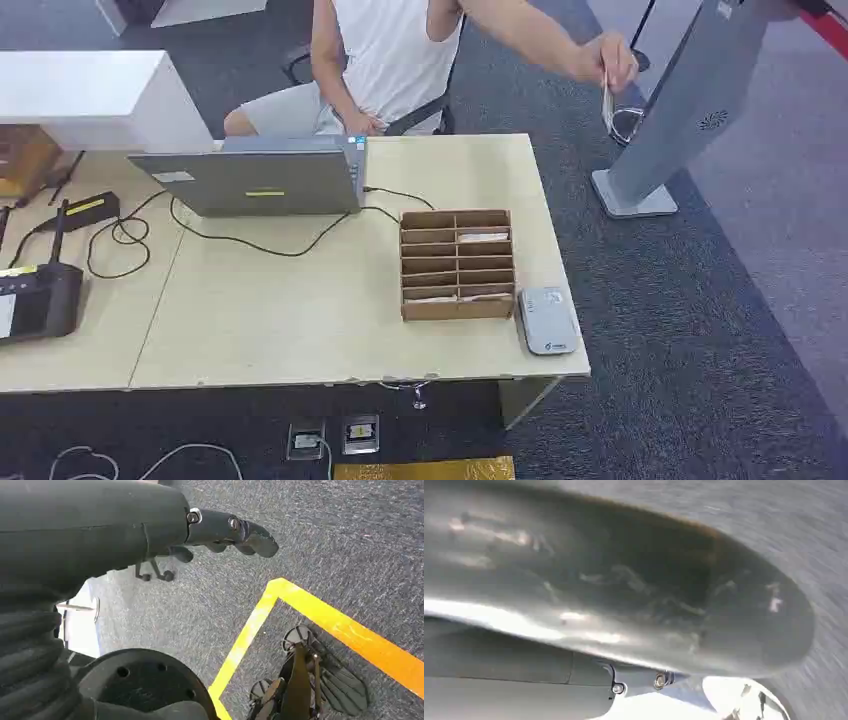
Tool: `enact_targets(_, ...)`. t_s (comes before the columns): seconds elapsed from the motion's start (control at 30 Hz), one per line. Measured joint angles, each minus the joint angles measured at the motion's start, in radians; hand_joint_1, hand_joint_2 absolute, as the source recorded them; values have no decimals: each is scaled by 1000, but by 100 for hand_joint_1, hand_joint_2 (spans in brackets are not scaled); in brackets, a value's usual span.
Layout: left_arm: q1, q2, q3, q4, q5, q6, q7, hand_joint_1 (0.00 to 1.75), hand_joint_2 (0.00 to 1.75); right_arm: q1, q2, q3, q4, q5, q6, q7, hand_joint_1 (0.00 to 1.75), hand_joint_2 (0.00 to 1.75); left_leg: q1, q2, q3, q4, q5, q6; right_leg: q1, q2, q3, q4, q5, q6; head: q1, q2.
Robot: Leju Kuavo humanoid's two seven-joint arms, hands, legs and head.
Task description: Pass the card to the sensor for recognition and then transmit it.
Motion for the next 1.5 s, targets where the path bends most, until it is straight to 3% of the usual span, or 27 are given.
enact_targets(0.03, 0, 0, 0, 0, 0, 0, 0, 0, 175, -1, -1, -1, 0, -2, -4, -2, 0, 0, 0, 0, 0, 0, 0, 0, 0, 0, 0, 0, 0, 0, 0, 0)
enact_targets(0.1, 0, 0, -6, 0, 0, 2, -11, 0, 175, -48, -40, -35, 1, -34, -84, -60, 0, 0, -1, 0, 0, 0, 1, 0, -1, 0, 0, 0, 0, 0, 0, 0)
enact_targets(0.13, -1, -1, -14, 0, 0, 4, -21, 0, 175, -107, -104, -82, 1, -45, -155, -123, 0, 0, -2, 0, 0, 0, 1, 1, -2, 0, 0, 0, 1, 0, 0, 0)
enact_targets(0.17, -1, -5, -21, 0, 0, 5, -21, 0, 175, -157, -167, -137, 1, -33, -180, -140, 0, 0, -2, -1, 0, 0, 1, 1, -2, -1, 0, 0, 1, 0, 0, 0)
enact_targets(0.2, -1, -6, -22, 0, 0, 5, -22, 0, 175, -167, -177, -151, 2, -19, -203, -159, 0, 175, -2, -1, -1, 0, 1, 1, -2, 0, 0, 0, 1, 0, 0, 0)
enact_targets(0.3, -2, -9, -22, 0, 0, 8, -29, 0, 175, -215, -217, -172, 4, 16, -247, -190, 0, 175, -2, -1, -1, 0, 1, 1, -2, 0, -1, 0, 1, 0, 0, 0)
enact_targets(0.53, -2, -14, -22, 1, 0, 8, -42, 0, 175, -347, -315, -192, 7, 75, -258, -161, 0, 175, -3, -1, -1, 1, 2, 2, -3, -1, 0, 0, 2, 1, -1, 0)
enact_targets(0.7, -2, -25, -22, 2, 0, 8, -42, 0, 175, -515, -391, -122, 9, 82, -259, -109, 0, 175, -4, -1, -2, 1, 3, 3, -4, -1, 0, 1, 3, 3, 0, 0)
enact_targets(0.83, -2, -32, -22, 3, 0, 8, -60, 0, 175, -698, -421, -3, 9, 86, -259, -81, 0, 175, -5, -1, -2, 1, 5, 3, -5, -1, -1, 1, 3, 3, 0, 0)
enact_targets(0.97, -2, -37, -22, 3, 0, 8, -60, 0, 175, -871, -417, 152, 9, 87, -260, -71, 0, 175, -4, -4, -4, 1, 6, 3, -5, -3, 0, 2, 4, 4, 0, 0)
enact_targets(1.17, -5, -39, -23, 3, 0, 8, -61, 0, 175, -1049, -340, 393, 8, 76, -243, -72, 0, 175, -3, -6, -3, 1, 7, 1, -4, -5, -1, 3, 4, 3, -1, 0)
enact_targets(1.23, -7, -39, -25, 3, 0, 8, -63, 0, 175, -1042, -292, 501, -27, 15, -164, -40, 0, 175, 0, -7, -1, 1, 7, 0, 0, -5, 0, 1, 4, 3, 2, 0)
enact_targets(1.27, -8, -39, -27, 3, 0, 8, -63, 0, 175, -1009, -276, 556, -56, -37, -86, 16, 0, 175, 1, -7, 2, 1, 7, 0, 2, -5, 1, 0, 4, 3, -1, 0)
enact_targets(1.3, -10, -39, -30, 3, 0, 8, -63, 0, 175, -962, -276, 611, -107, -138, 48, 124, 0, 175, 2, -10, 4, 3, 7, 0, 3, -6, 2, -4, 4, 3, -3, 0)
enact_targets(1.33, -10, -39, -31, 3, 0, 8, -63, 0, 0, -898, -293, 669, -167, -236, 180, 239, 0, 175, 3, -14, 4, 4, 7, 0, 5, -9, 5, -7, 4, 4, 0, 0)
enact_targets(1.37, -10, -39, -34, 3, 0, 8, -63, 0, 0, -827, -331, 742, -253, -354, 330, 389, 0, 175, 3, -18, 1, 5, 8, 1, 5, -15, 8, -7, 4, 4, 1, 0)
enact_targets(1.4, -7, -38, -39, 4, 0, 8, -63, 0, 0, -763, -370, 811, -349, -400, 398, 464, 0, 175, -1, -21, -6, 5, 9, 4, -1, -20, 5, -5, 4, 4, 5, 0)
enact_targets(1.43, -1, -38, -41, 4, 0, 8, -63, 0, 0, -723, -399, 878, -453, -413, 418, 473, 0, 175, -7, -19, -15, 5, 11, 5, -10, -16, -4, 2, 5, 6, 12, 0)
enact_targets(1.5, 5, -31, -42, 8, 3, 9, -63, 0, 0, -707, -406, 1003, -758, -423, 384, 468, 0, 175, -18, 12, -27, 3, 9, 4, -21, 16, -24, 12, 6, 7, 12, 0)
